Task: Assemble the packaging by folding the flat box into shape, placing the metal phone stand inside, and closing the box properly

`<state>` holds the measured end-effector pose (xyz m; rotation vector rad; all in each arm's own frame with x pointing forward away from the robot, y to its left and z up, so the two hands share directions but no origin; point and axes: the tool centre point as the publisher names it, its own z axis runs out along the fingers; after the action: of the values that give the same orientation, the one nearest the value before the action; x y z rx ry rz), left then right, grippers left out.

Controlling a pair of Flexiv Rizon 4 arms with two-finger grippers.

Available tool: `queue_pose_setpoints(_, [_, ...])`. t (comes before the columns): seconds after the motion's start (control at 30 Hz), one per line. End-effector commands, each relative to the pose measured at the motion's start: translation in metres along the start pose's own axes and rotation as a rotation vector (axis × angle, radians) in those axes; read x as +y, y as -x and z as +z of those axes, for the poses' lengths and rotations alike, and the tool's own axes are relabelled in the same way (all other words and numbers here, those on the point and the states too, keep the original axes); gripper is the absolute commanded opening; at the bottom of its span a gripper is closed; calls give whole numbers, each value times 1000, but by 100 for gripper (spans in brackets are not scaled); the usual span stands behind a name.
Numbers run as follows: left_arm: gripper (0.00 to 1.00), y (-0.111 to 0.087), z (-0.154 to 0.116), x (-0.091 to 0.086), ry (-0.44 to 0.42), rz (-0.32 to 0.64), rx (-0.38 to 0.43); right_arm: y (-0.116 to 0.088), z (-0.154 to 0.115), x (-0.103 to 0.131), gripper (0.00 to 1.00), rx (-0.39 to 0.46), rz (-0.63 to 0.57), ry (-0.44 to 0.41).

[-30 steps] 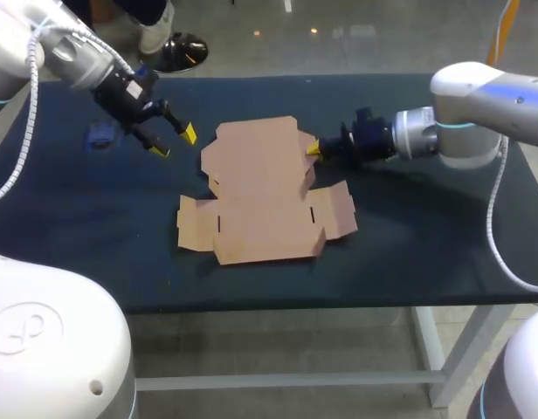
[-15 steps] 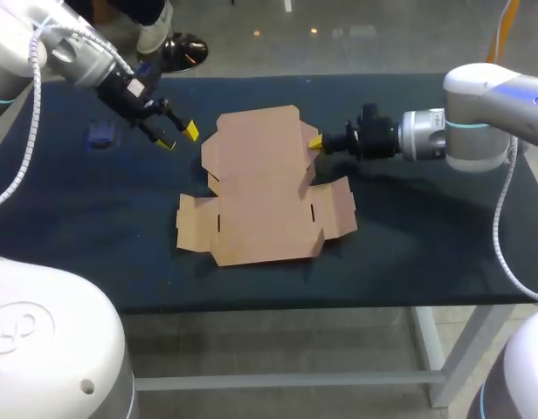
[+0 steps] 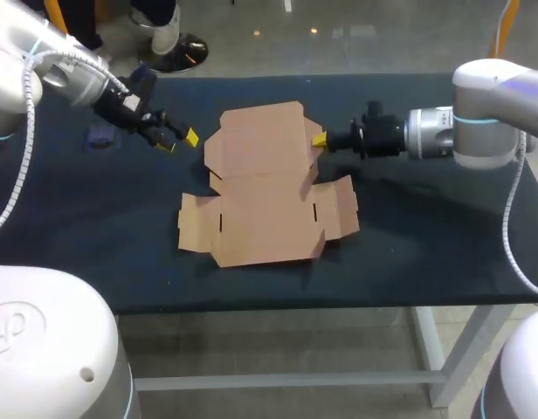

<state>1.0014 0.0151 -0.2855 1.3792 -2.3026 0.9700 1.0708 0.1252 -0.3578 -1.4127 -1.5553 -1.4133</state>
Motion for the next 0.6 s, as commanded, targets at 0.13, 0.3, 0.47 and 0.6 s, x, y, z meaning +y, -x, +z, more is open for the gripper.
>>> queue_pose_setpoints(0.13, [100, -6, 13, 11, 9, 23, -1, 1, 0, 0, 0, 6, -2, 0])
queue_pose_setpoints(0.3, [100, -4, 18, 12, -30, 94, 11, -7, -4, -2, 0, 37, -58, 33])
queue_pose_setpoints(0.47, [100, 1, 17, 9, -73, 173, 10, -22, -12, -4, 0, 89, -146, 64])
queue_pose_setpoints(0.6, [100, 3, 16, 5, -108, 226, 14, -28, -17, -2, 0, 123, -192, 86])
